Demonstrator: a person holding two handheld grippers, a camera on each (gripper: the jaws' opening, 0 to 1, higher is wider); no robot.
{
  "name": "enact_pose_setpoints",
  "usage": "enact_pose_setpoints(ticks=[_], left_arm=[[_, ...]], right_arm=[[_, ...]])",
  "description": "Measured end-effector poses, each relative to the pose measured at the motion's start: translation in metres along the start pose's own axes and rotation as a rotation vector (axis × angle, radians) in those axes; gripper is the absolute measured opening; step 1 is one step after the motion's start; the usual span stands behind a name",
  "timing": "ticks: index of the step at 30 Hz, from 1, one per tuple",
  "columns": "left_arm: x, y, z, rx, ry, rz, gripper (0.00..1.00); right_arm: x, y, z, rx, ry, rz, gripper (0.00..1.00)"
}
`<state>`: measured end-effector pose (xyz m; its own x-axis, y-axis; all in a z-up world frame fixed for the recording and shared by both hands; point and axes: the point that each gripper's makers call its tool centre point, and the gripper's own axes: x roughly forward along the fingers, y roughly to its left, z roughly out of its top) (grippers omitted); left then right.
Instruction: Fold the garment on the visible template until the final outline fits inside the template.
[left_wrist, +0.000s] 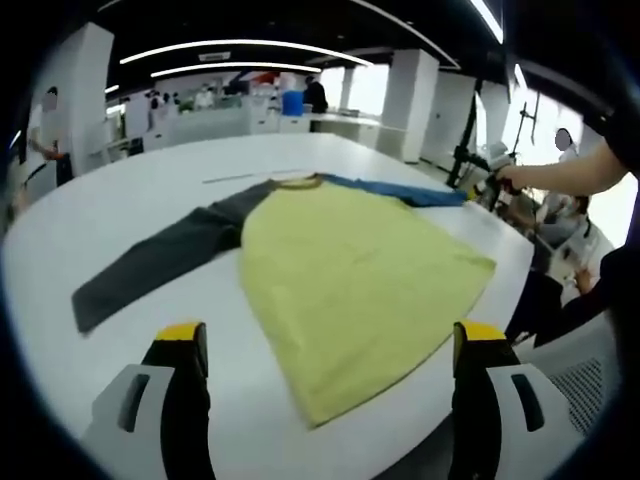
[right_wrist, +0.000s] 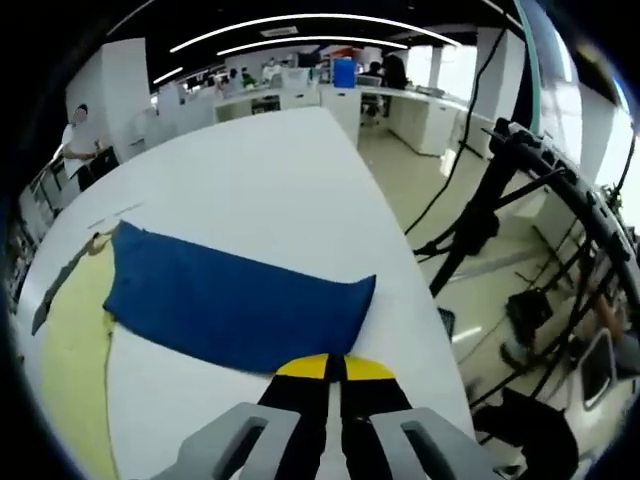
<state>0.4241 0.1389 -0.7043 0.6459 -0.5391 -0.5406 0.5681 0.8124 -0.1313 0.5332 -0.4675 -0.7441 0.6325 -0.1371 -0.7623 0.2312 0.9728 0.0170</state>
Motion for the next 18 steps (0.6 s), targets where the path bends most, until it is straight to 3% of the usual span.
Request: enact_pose_setpoints(ticks=[7,18], left_arm=[[-0.001,0.000,0.000,0.001,-0.007,0.003,0.99],[-0.004,0.000,0.000,0.005,-0.006,0.001,0.99]], right_arm=[[-0.009,0.013,0.006,0.042,-0.040,0.032,0.00],[-0.013,0.037,0.038,-0.009,-0.133,0.095,0.00]])
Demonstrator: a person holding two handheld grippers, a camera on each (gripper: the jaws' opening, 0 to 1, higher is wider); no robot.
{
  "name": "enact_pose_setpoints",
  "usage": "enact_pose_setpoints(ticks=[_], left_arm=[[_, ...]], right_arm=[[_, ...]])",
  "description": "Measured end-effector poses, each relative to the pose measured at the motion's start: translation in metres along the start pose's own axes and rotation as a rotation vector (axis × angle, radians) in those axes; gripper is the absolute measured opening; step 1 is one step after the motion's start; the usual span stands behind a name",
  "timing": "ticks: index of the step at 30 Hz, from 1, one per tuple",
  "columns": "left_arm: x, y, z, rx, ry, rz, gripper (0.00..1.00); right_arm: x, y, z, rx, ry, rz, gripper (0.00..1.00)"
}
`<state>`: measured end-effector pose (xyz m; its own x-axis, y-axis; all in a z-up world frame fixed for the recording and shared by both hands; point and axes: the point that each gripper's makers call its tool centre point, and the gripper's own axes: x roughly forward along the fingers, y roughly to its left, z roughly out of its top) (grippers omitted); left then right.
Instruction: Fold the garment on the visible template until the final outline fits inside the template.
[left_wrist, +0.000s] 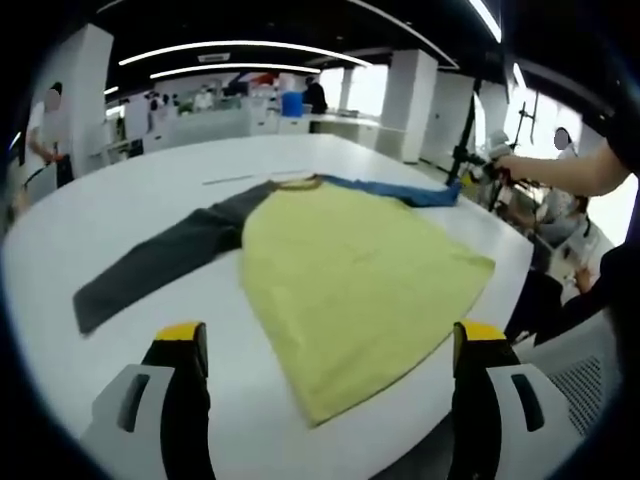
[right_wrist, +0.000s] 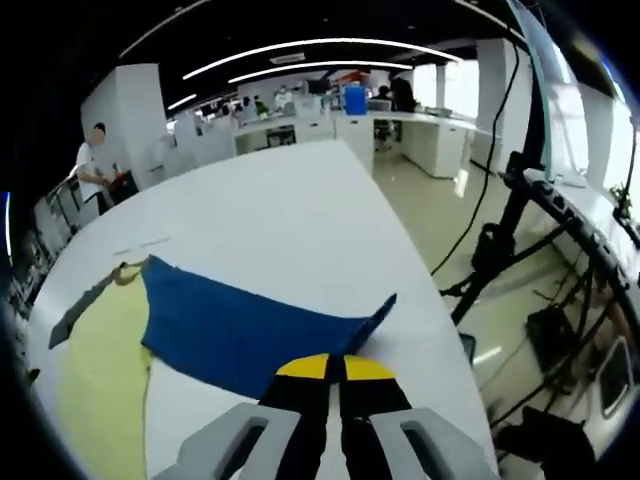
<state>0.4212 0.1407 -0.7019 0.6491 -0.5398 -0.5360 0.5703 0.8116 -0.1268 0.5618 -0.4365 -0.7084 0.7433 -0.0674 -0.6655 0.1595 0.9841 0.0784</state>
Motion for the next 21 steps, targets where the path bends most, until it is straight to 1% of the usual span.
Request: enact_pose_setpoints(ticks=[3,8,9,10,14,15,16,19,21], left_arm=[[0.000,0.000,0.002,0.008,-0.011,0.003,0.99],[-0.001,-0.001,0.003,0.011,-0.011,0.000,0.99],[-0.002,-0.001,0.003,0.010,-0.011,0.001,0.99],[-0.002,-0.001,0.003,0.010,-0.011,0.001,0.99],[-0.002,-0.001,0.003,0.011,-0.008,0.002,0.99],[-0.002,-0.001,0.003,0.012,-0.009,0.000,0.99],[-0.002,-0.001,0.003,0.011,-0.010,0.003,0.99],[-0.001,-0.001,0.004,0.011,-0.015,0.000,0.99],[-0.001,-0.002,0.004,0.013,-0.015,-0.003,0.99]], right_arm=[[-0.001,0.009,0.006,-0.009,-0.015,0.018,0.00],[0.004,0.023,0.016,-0.040,-0.032,0.055,0.00],[-0.009,0.041,0.012,-0.050,-0.040,0.058,0.00],[-0.014,0.050,0.011,-0.055,-0.043,0.064,0.00],[-0.014,0.066,0.015,-0.070,-0.057,0.095,0.00],[-0.019,0.075,0.015,-0.073,-0.063,0.104,0.00],[-0.020,0.078,0.015,-0.073,-0.064,0.106,0.00],[-0.029,0.098,0.018,-0.087,-0.078,0.127,0.00],[-0.032,0.107,0.020,-0.095,-0.085,0.138,0.00]])
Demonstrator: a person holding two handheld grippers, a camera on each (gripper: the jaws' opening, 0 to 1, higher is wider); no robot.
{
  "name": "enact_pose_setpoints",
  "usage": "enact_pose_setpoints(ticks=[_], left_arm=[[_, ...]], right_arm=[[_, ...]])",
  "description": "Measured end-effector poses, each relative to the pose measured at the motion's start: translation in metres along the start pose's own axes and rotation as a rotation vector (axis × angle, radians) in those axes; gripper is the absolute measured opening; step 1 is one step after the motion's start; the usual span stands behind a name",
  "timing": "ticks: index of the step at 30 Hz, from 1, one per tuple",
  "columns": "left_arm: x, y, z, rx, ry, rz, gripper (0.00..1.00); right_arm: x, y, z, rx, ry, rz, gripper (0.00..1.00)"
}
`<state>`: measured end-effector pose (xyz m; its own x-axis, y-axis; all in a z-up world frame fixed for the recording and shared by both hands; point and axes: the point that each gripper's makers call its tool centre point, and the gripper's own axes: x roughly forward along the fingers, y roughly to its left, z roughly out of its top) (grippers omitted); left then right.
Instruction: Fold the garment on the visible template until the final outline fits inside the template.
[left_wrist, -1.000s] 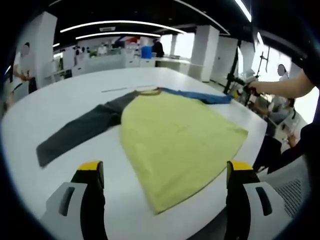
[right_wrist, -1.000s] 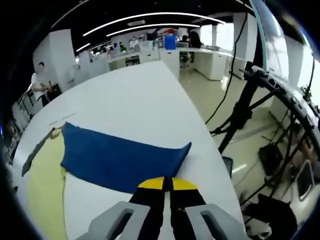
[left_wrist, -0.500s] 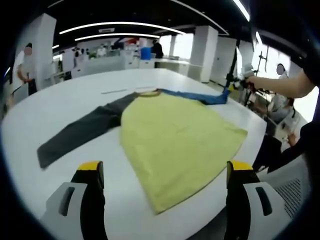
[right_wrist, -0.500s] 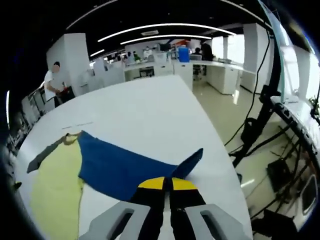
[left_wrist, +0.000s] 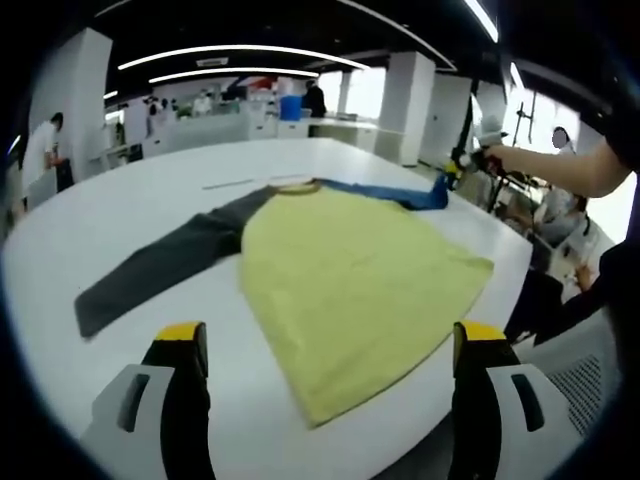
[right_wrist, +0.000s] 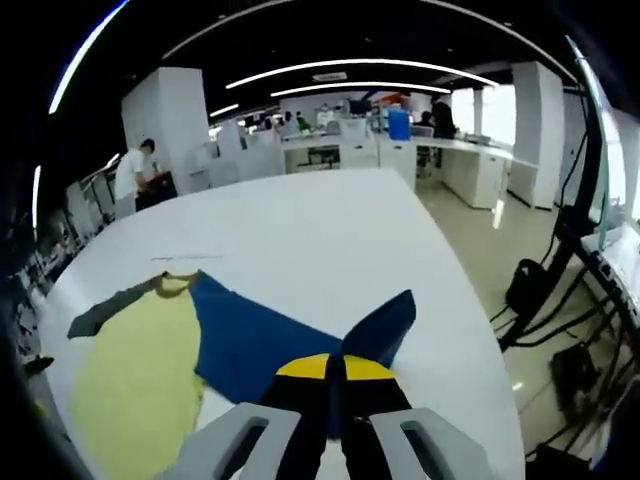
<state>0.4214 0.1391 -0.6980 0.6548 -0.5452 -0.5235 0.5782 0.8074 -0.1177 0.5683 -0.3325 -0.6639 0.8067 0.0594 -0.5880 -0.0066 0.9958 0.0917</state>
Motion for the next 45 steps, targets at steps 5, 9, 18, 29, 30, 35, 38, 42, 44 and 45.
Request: enact_pose_setpoints(ticks=[5,9,18,29,30,35,38,42,44,45], left_arm=[[0.001,0.000,0.000,0.005,0.004,-0.007,0.99],[0.003,0.000,0.001,0.010,0.004,-0.012,0.99],[0.005,-0.004,0.001,0.015,0.005,-0.030,0.99],[0.005,-0.004,0.003,0.021,0.001,-0.030,0.99],[0.005,-0.004,0.003,0.021,0.000,-0.030,0.99],[0.005,-0.007,0.003,0.020,-0.003,-0.034,0.99],[0.006,-0.008,0.002,0.022,0.001,-0.038,0.99],[0.005,-0.007,0.000,0.023,0.012,-0.035,0.99],[0.004,-0.006,-0.001,0.021,0.008,-0.031,0.99],[0.004,-0.006,-0.001,0.017,0.007,-0.030,0.99]], right_arm=[[0.000,0.024,0.007,-0.003,-0.015,0.034,0.00],[0.007,0.032,0.011,-0.011,-0.018,0.057,0.00],[0.024,0.046,0.015,-0.010,-0.016,0.106,0.00],[0.040,0.068,0.019,-0.039,-0.009,0.151,0.00],[0.041,0.070,0.018,-0.039,-0.004,0.146,0.00],[0.046,0.083,0.017,-0.030,-0.002,0.171,0.00],[0.049,0.092,0.017,-0.023,0.000,0.183,0.00],[0.052,0.101,0.014,-0.027,0.019,0.198,0.00],[0.053,0.104,0.013,-0.023,0.025,0.207,0.00],[0.053,0.107,0.011,-0.021,0.032,0.214,0.00]])
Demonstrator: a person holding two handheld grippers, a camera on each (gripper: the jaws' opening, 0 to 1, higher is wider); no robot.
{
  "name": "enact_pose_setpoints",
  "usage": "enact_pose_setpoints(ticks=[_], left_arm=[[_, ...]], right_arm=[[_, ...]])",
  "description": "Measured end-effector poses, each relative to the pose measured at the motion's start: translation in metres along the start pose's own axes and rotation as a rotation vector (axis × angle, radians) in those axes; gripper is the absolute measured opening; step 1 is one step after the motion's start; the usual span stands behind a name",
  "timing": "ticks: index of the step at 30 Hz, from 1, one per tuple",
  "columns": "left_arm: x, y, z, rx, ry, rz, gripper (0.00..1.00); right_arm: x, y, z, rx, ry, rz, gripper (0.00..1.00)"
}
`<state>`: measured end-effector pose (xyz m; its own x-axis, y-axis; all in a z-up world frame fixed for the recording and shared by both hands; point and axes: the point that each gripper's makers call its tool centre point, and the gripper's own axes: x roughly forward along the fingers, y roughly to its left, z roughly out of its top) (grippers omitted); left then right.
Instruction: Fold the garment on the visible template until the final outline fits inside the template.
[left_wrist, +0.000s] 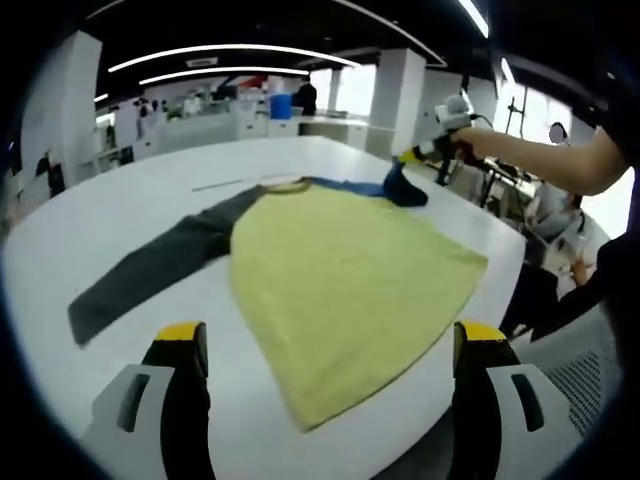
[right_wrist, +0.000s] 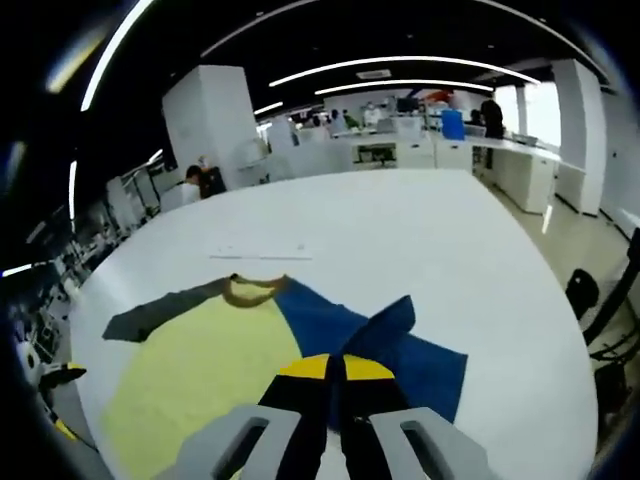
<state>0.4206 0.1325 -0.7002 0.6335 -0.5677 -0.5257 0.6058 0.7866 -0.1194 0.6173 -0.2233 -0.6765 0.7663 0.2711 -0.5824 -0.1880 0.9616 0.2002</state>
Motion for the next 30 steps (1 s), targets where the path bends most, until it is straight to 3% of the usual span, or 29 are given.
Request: enact_pose_setpoints(ticks=[11,30], left_arm=[[0.000,-0.002,-0.003,-0.005,0.003,-0.002,0.99],[-0.001,-0.003,-0.006,-0.008,0.006,-0.007,0.99]], right_arm=[[0.009,0.030,-0.005,-0.025,0.017,0.039,0.00],[0.029,0.073,0.013,-0.039,0.010,0.087,0.00]])
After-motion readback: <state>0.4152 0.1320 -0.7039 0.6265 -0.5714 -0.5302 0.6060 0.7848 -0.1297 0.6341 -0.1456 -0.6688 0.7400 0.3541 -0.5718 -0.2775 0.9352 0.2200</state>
